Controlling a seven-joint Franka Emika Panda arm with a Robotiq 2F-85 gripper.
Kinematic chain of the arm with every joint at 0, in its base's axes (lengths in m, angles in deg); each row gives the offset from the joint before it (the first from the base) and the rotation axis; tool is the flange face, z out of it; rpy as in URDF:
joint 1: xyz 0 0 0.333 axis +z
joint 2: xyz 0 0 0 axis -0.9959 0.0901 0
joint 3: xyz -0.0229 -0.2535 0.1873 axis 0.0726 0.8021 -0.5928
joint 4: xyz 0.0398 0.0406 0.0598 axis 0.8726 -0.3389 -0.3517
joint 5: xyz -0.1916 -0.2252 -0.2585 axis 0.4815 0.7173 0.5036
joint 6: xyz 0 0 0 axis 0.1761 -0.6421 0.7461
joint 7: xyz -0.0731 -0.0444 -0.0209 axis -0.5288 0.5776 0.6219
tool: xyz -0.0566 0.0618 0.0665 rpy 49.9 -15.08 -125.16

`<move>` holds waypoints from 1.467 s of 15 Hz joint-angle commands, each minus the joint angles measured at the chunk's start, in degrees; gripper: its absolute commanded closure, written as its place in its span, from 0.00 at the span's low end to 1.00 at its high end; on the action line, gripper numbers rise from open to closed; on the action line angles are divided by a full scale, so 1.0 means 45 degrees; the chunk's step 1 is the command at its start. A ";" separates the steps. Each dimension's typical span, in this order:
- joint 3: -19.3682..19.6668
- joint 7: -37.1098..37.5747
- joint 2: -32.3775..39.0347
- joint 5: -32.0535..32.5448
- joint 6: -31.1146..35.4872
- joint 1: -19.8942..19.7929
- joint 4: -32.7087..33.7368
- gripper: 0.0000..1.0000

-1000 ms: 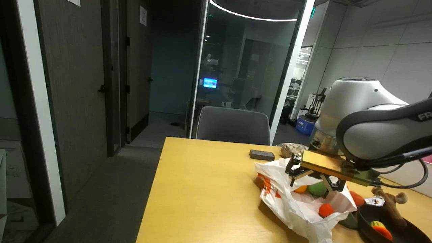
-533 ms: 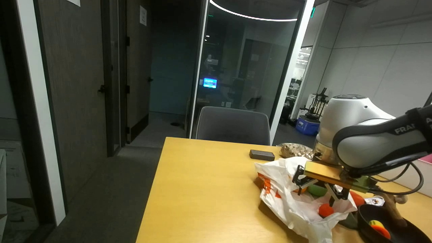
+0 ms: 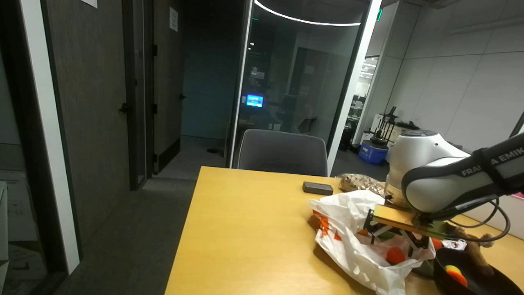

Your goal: Transfer the small bottles and plastic fruits from the plastic to the bowl

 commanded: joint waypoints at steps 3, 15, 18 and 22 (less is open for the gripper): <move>0.0189 0.0191 0.0412 -0.0081 0.0158 0.0295 0.0360 0.42; -0.0285 -0.0718 -0.1543 -0.1003 -0.0316 0.0464 -0.0323 0.76; -0.0866 -0.2809 -0.2945 -0.3527 -0.1183 0.0317 -0.0489 0.76; -0.0832 -0.3337 -0.4962 -0.4557 -0.4160 0.0068 -0.0426 0.76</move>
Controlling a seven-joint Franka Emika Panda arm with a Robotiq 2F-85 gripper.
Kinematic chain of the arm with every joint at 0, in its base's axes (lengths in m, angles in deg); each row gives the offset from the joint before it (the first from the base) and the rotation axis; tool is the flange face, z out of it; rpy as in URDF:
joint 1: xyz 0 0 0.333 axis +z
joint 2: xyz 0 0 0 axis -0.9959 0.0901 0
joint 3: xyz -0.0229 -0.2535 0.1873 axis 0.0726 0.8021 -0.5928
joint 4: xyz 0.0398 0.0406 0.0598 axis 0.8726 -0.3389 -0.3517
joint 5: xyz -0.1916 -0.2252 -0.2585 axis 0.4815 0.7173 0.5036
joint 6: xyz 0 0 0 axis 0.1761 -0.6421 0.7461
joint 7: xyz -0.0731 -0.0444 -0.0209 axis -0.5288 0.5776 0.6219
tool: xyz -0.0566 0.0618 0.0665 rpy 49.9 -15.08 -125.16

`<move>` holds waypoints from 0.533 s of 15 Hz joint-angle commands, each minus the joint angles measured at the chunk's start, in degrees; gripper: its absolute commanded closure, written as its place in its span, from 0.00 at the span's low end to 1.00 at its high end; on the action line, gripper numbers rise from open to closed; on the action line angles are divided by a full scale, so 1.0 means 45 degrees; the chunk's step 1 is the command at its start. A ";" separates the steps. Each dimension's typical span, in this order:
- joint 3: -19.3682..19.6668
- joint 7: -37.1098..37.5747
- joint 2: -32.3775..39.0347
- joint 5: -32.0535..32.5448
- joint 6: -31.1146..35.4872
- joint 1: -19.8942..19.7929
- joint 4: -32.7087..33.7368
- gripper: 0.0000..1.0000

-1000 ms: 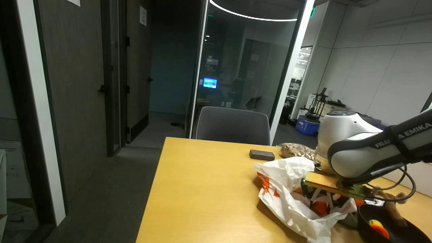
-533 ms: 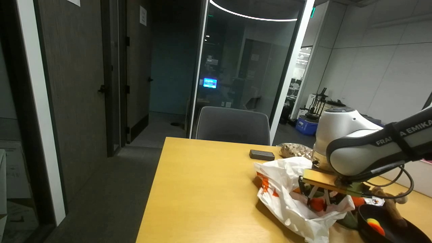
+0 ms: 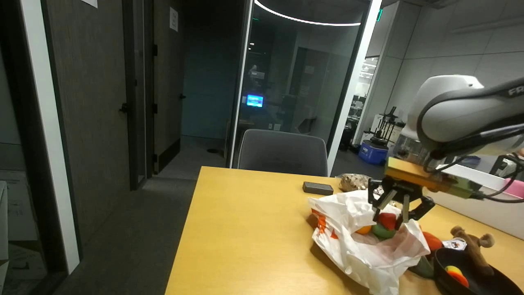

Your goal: Transfer the small bottles and plastic fruits from the plastic to the bowl

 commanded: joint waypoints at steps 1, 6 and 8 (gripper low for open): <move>-0.0041 -0.0119 -0.2150 -0.0139 -0.2379 -0.0530 -0.0419 0.76; -0.0108 0.1532 -0.3198 0.1094 -0.3666 -0.1832 -0.1125 0.76; -0.0128 0.2382 -0.3028 0.1836 -0.3319 -0.2326 -0.1564 0.76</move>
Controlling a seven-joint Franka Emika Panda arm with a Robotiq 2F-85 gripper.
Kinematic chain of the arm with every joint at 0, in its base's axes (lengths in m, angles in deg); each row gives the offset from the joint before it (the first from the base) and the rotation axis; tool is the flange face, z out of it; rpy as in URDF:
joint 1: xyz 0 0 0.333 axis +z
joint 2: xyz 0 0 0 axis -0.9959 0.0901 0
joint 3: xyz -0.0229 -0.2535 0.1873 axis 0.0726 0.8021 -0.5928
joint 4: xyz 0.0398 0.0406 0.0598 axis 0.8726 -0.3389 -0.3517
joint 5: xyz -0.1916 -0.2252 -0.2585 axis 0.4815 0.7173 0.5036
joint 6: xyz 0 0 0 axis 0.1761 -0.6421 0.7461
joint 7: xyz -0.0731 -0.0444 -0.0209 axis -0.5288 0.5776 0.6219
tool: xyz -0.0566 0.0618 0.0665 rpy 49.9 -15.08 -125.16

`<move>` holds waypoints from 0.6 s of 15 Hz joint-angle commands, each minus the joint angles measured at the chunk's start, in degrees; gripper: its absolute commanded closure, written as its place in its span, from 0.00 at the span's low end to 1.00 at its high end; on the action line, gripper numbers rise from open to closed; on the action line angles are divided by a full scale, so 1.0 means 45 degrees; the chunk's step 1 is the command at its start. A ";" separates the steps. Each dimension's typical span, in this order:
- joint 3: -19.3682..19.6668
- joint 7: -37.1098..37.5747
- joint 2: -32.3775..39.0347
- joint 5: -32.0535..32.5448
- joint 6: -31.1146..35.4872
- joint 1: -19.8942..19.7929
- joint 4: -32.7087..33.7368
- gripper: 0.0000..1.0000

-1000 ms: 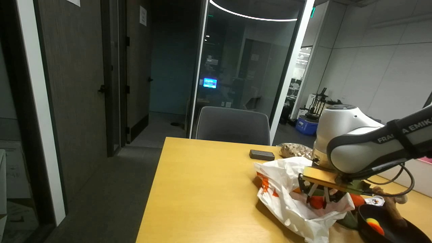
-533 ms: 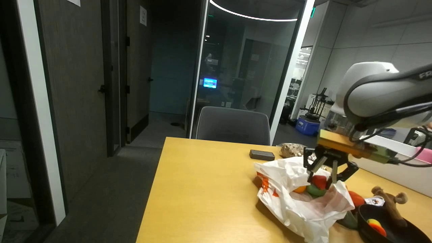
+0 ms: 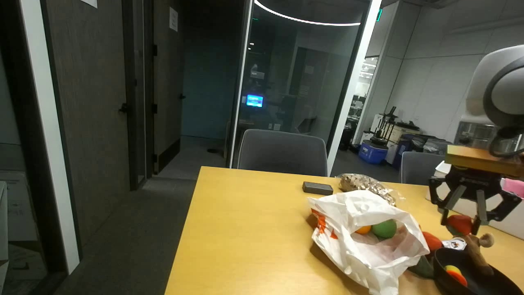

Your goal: Transfer the small bottles and plastic fruits from the plastic to the bowl

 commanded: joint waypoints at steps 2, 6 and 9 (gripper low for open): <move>-0.0135 0.2022 0.0250 0.1544 0.0536 -0.0977 -0.0988 0.76; -0.0007 0.3393 0.1188 0.2838 0.0979 -0.1297 -0.1332 0.76; 0.0126 0.4251 0.1898 0.3449 0.1558 -0.1266 -0.1219 0.24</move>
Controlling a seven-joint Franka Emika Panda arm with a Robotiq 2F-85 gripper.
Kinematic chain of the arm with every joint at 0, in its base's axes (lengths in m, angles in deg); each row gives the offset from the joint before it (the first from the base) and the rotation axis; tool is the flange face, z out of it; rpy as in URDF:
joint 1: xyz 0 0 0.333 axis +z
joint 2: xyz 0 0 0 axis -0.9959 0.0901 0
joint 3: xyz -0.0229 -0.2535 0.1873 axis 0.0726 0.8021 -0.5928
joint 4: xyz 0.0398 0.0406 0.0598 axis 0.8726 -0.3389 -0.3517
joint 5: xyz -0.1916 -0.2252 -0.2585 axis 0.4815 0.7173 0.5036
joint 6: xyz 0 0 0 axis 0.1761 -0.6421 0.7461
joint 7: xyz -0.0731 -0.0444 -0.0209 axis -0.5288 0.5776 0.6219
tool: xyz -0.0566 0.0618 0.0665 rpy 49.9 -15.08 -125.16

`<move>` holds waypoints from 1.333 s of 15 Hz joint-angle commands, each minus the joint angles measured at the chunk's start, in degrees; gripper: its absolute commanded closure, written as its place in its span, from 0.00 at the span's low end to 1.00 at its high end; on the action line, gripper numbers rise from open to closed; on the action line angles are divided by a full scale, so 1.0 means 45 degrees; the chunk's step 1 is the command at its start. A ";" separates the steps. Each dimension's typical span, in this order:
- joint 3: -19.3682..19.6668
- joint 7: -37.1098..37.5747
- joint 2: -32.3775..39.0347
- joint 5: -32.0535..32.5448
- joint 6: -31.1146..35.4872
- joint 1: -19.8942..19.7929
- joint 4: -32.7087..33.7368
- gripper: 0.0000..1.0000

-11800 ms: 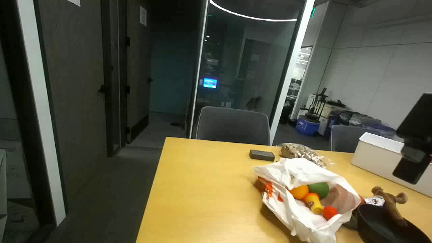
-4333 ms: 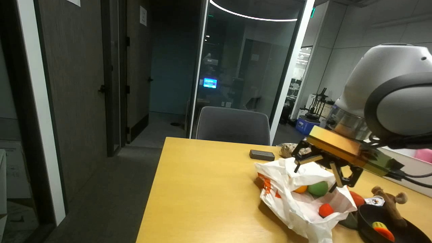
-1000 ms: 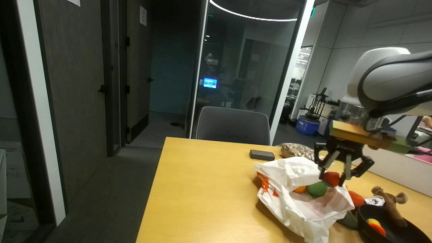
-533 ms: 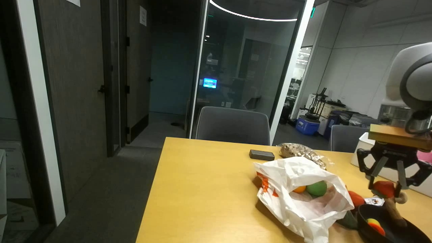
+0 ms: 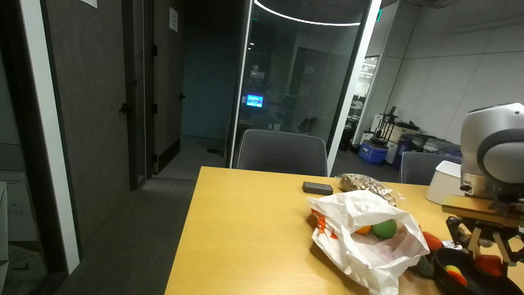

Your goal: Transfer the small bottles and plastic fruits from the plastic to the bowl

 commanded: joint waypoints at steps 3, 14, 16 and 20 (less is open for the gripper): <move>0.0113 0.1498 0.0901 0.0987 0.0773 0.0182 0.0325 0.03; -0.1072 -0.1842 0.0969 -0.4027 0.3167 0.2443 0.1716 0.00; -0.1272 -0.1942 0.1662 -0.3847 0.3381 0.2584 0.2072 0.00; -0.1220 -0.0563 0.2638 -0.1223 0.2803 0.2618 0.2739 0.00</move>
